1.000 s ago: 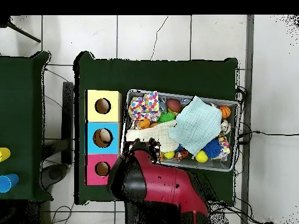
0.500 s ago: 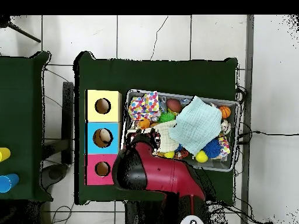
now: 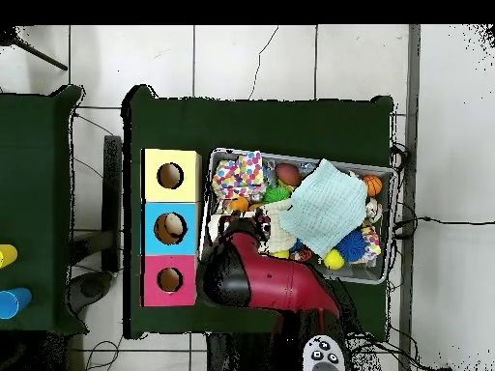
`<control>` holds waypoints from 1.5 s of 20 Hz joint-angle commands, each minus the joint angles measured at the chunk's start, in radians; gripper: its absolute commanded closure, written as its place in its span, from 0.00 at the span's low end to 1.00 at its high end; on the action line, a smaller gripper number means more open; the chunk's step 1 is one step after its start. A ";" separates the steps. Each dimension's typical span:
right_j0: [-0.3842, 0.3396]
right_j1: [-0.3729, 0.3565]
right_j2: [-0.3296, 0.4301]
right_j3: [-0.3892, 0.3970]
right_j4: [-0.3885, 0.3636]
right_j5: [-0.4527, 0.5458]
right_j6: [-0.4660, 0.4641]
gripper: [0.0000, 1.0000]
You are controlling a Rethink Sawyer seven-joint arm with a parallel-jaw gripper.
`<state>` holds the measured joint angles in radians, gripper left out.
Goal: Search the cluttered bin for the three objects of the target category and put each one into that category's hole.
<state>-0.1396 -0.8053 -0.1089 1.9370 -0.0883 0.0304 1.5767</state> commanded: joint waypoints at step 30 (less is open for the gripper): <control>-0.036 0.136 0.078 -0.274 0.085 0.083 0.118 0.00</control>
<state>-0.1417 -0.7250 -0.1033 1.7532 -0.0209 0.0409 1.5767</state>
